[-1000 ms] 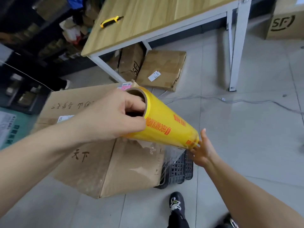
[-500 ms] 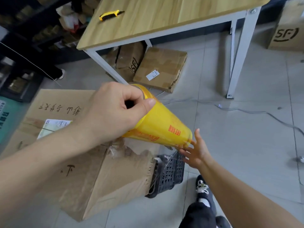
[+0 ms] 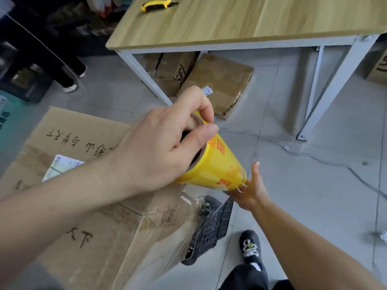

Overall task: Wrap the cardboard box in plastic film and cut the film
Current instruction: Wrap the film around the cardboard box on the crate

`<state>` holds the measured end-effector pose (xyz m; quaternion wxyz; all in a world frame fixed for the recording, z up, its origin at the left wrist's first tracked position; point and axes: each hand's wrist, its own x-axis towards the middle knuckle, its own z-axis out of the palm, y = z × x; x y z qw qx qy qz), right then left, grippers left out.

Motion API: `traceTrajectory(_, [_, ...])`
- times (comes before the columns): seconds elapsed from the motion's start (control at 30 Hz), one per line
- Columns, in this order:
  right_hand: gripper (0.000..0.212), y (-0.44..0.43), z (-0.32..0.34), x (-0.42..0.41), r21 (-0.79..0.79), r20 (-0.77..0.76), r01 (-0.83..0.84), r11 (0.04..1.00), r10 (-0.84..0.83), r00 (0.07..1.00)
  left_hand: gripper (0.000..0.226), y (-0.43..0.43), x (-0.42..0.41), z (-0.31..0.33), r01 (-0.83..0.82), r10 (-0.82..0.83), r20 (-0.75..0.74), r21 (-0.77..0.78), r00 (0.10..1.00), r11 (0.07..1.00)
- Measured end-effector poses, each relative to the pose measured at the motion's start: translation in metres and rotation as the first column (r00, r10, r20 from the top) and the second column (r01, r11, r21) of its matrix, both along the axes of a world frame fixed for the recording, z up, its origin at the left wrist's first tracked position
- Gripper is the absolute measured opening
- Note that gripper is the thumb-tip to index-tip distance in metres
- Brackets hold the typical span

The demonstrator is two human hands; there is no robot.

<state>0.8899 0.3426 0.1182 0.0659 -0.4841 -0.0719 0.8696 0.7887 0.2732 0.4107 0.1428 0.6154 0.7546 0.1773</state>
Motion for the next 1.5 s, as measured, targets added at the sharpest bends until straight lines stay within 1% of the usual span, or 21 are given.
traceTrajectory(0.13, [0.069, 0.014, 0.001, -0.003, 0.006, -0.005, 0.0, 1.0, 0.0, 1.0, 0.007, 0.007, -0.001, 0.0, 0.016, -0.016, -0.014, 0.017, 1.0, 1.0])
traceTrajectory(0.27, [0.067, 0.025, -0.007, -0.002, 0.012, 0.063, -0.117, 0.993, 0.116, 0.991, 0.009, 0.014, 0.0, -0.002, -0.024, 0.024, -0.035, 0.004, 0.999, 1.0])
traceTrajectory(0.33, [0.068, 0.033, -0.01, -0.001, 0.042, 0.096, -0.175, 0.984, 0.171, 0.981, 0.013, 0.015, 0.003, -0.001, -0.072, 0.071, -0.056, -0.007, 0.996, 0.997])
traceTrajectory(0.4, [0.066, 0.038, -0.016, 0.001, 0.059, 0.166, -0.246, 0.967, 0.234, 0.958, 0.02, 0.017, 0.007, 0.002, -0.16, 0.158, -0.038, -0.063, 0.987, 0.985])
traceTrajectory(0.43, [0.064, 0.04, -0.015, 0.001, 0.066, 0.202, -0.286, 0.956, 0.268, 0.942, 0.025, 0.017, 0.009, 0.004, -0.208, 0.209, 0.001, -0.095, 0.978, 0.974])
traceTrajectory(0.5, [0.059, 0.045, -0.017, 0.002, 0.08, 0.24, -0.345, 0.935, 0.318, 0.917, 0.041, 0.018, 0.011, 0.006, -0.301, 0.324, 0.16, -0.156, 0.932, 0.941])
traceTrajectory(0.57, [0.055, 0.049, -0.017, 0.002, 0.08, 0.248, -0.372, 0.925, 0.343, 0.906, 0.058, 0.019, 0.015, 0.006, -0.376, 0.429, 0.345, -0.213, 0.835, 0.902])
traceTrajectory(0.6, [0.054, 0.051, -0.014, 0.001, 0.081, 0.245, -0.387, 0.918, 0.358, 0.901, 0.064, 0.02, 0.017, 0.005, -0.397, 0.457, 0.39, -0.228, 0.799, 0.889])
traceTrajectory(0.63, [0.054, 0.054, -0.012, -0.001, 0.082, 0.238, -0.398, 0.914, 0.37, 0.898, 0.07, 0.02, 0.019, 0.004, -0.405, 0.467, 0.395, -0.233, 0.791, 0.884])
traceTrajectory(0.77, [0.059, 0.06, -0.01, -0.007, 0.073, 0.161, -0.378, 0.923, 0.363, 0.918, 0.085, 0.02, 0.028, 0.009, -0.347, 0.403, 0.308, -0.222, 0.862, 0.911])
traceTrajectory(0.83, [0.062, 0.062, -0.007, -0.009, 0.058, 0.103, -0.341, 0.938, 0.334, 0.937, 0.089, 0.021, 0.028, 0.013, -0.297, 0.346, 0.247, -0.215, 0.905, 0.93])
traceTrajectory(0.87, [0.066, 0.062, -0.005, -0.01, 0.049, 0.078, -0.33, 0.943, 0.325, 0.942, 0.09, 0.022, 0.028, 0.016, -0.286, 0.331, 0.243, -0.203, 0.912, 0.937])
traceTrajectory(0.93, [0.075, 0.064, -0.002, -0.014, 0.025, 0.045, -0.3, 0.954, 0.299, 0.953, 0.089, 0.024, 0.025, 0.02, -0.304, 0.338, 0.277, -0.161, 0.899, 0.939])
traceTrajectory(0.97, [0.077, 0.066, -0.002, -0.016, 0.008, 0.037, -0.284, 0.959, 0.283, 0.958, 0.088, 0.026, 0.022, 0.02, -0.33, 0.362, 0.316, -0.152, 0.877, 0.932])
traceTrajectory(1.07, [0.081, 0.071, -0.003, -0.023, -0.034, 0.048, -0.254, 0.967, 0.255, 0.966, 0.071, 0.033, 0.011, 0.012, -0.393, 0.433, 0.473, -0.186, 0.768, 0.9])
traceTrajectory(1.13, [0.082, 0.074, -0.004, -0.026, -0.048, 0.051, -0.258, 0.965, 0.26, 0.964, 0.057, 0.043, 0.003, 0.006, -0.423, 0.467, 0.538, -0.213, 0.702, 0.881])
traceTrajectory(1.17, [0.084, 0.075, -0.006, -0.027, -0.051, 0.049, -0.264, 0.963, 0.266, 0.963, 0.054, 0.047, -0.001, 0.004, -0.443, 0.491, 0.555, -0.231, 0.672, 0.866])
traceTrajectory(1.33, [0.093, 0.081, -0.012, -0.034, -0.059, 0.062, -0.295, 0.954, 0.298, 0.953, 0.052, 0.062, -0.03, 0.004, -0.529, 0.592, 0.581, -0.3, 0.559, 0.794])
traceTrajectory(1.4, [0.092, 0.083, -0.012, -0.039, -0.04, 0.076, -0.331, 0.943, 0.333, 0.94, 0.026, 0.064, -0.041, 0.004, -0.566, 0.618, 0.566, -0.295, 0.546, 0.77])
traceTrajectory(1.43, [0.092, 0.085, -0.011, -0.041, -0.025, 0.082, -0.356, 0.934, 0.357, 0.931, 0.019, 0.066, -0.044, 0.004, -0.596, 0.645, 0.542, -0.295, 0.539, 0.747])
traceTrajectory(1.5, [0.087, 0.09, -0.009, -0.045, -0.003, 0.092, -0.393, 0.92, 0.391, 0.916, 0.023, 0.07, -0.051, 0.001, -0.681, 0.71, 0.501, -0.285, 0.495, 0.675])
